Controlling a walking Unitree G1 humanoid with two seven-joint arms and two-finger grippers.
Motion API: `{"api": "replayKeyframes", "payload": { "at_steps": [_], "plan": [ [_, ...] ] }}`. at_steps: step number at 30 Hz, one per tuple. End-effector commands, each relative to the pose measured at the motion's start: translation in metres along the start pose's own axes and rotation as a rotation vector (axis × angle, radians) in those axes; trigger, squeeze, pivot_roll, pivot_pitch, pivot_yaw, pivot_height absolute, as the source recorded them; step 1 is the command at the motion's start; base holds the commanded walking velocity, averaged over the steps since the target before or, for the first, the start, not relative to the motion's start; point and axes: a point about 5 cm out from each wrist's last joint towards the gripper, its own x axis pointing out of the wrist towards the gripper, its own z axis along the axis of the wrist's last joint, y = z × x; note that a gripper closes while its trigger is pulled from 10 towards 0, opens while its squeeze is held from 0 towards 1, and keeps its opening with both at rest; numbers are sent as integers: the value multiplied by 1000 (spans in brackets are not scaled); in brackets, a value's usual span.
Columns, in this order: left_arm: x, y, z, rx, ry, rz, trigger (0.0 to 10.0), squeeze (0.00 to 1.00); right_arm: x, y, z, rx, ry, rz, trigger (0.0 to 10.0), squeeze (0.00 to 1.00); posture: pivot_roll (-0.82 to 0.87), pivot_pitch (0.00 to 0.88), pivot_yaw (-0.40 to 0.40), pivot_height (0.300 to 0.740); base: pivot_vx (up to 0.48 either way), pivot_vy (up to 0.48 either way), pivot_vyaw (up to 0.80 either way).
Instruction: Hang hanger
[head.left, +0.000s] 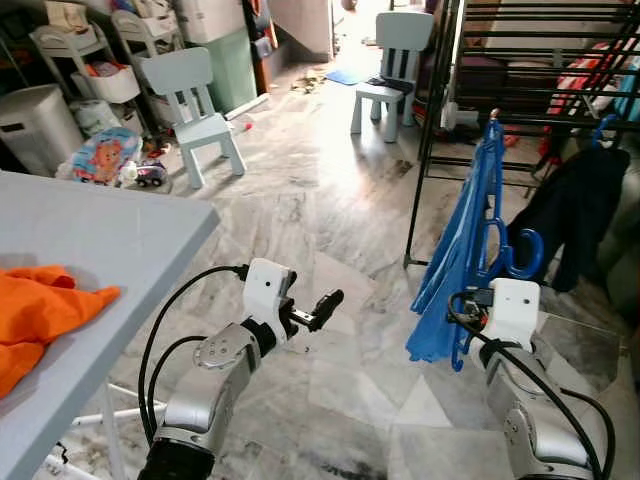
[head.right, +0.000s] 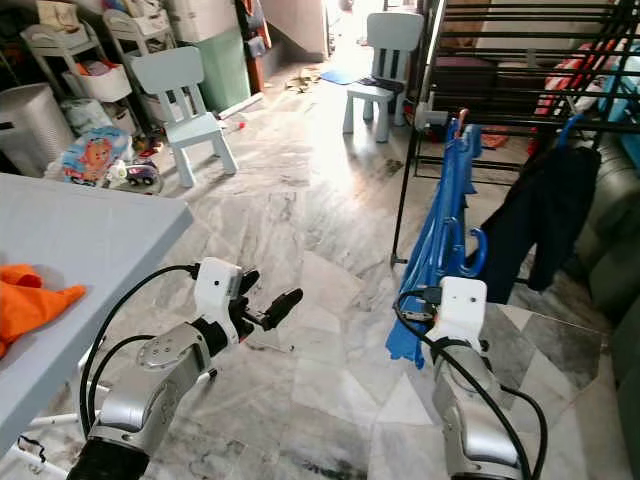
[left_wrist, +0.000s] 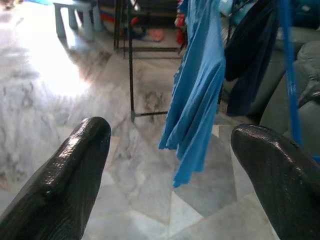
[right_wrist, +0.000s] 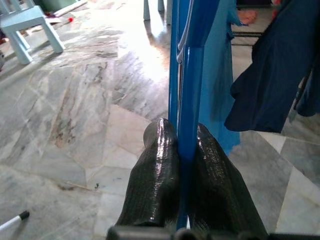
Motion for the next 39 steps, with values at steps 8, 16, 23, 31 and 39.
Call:
{"api": "replayKeyframes", "payload": {
  "at_steps": [8,16,23,31,39],
  "plan": [
    [14,-5,3,-61,-48,32,10000,0,2,7,10,-68,-19,51,10000,0,-149,9,80,740,0,0,-794],
    [0,-9,-14,-10,7,-13,10000,0,2,4,-2,-45,5,-31,10000,0,-109,22,61,740,0,0,-788],
    [0,-15,-18,-29,8,-5,10000,0,3,-12,-1,-57,-2,-159,10000,0,-108,26,38,740,114,0,-777],
    [3,-24,-21,-26,18,-37,10000,0,4,-43,7,-28,-5,-350,10000,0,-121,30,28,740,273,0,-775],
    [4,-28,-23,-26,26,-46,10000,0,1,-44,-1,0,35,-385,10000,0,-126,35,26,740,263,0,-775]
  ]
}}
